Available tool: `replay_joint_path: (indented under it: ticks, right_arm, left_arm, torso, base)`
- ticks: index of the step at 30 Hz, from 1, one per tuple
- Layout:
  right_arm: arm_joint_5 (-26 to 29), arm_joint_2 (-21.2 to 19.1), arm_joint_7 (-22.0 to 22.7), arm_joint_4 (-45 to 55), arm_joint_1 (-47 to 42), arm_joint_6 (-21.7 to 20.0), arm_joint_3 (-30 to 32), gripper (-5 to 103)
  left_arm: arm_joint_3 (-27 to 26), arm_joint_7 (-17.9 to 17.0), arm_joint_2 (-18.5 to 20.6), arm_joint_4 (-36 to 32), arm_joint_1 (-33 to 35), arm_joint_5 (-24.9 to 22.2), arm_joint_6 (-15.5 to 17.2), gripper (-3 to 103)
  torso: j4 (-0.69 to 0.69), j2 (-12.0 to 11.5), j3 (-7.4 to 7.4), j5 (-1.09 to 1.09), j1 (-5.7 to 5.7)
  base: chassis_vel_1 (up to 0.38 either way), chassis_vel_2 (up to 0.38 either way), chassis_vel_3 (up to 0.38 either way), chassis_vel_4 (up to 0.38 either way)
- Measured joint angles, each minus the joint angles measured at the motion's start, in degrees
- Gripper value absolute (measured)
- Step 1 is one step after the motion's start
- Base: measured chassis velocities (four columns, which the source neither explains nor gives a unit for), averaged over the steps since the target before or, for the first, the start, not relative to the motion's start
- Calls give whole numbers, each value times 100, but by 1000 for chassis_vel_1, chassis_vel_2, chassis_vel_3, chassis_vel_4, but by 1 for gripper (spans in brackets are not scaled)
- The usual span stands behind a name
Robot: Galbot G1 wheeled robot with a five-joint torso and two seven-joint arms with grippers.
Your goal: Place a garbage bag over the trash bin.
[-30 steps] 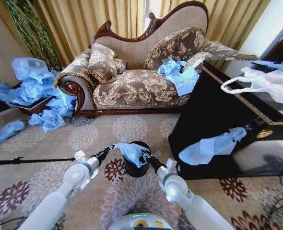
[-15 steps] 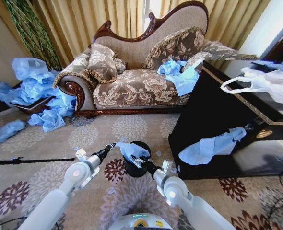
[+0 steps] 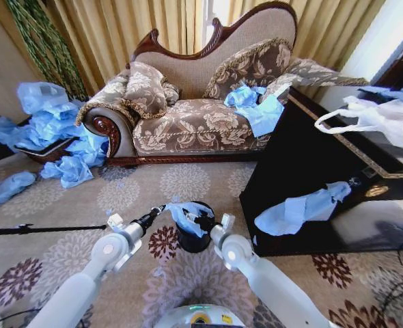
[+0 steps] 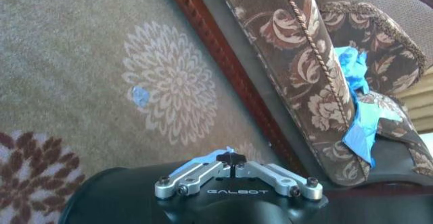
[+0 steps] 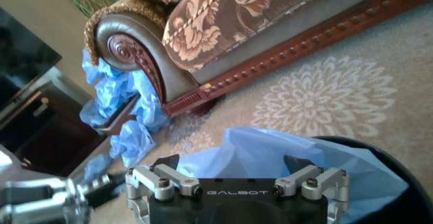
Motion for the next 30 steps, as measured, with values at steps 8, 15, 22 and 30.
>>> replay_joint_path:
  ticks: [8,15,22,30]
  right_arm:
    - [79,239,-51,-372,394,259,0,97]
    - [-61,470,-170,-958,694,605,24,65]
    - [-319,771,-338,-1607,906,1160,145,38]
    - [-667,868,-408,-1933,1002,1689,328,12]
  left_arm:
    - [-10,19,-22,-9,62,92,1,0]
    - [18,38,-17,-82,89,171,3,0]
    - [63,47,-19,-84,59,234,6,0]
    - [50,65,4,-57,57,272,6,0]
  torso:
    - [0,0,0,0,0]
    - [0,0,0,0,0]
    - [0,0,0,0,0]
    - [2,0,0,0,0]
  base:
    - [0,0,0,0]
    - [0,0,0,0]
    - [0,0,0,0]
    - [0,0,0,0]
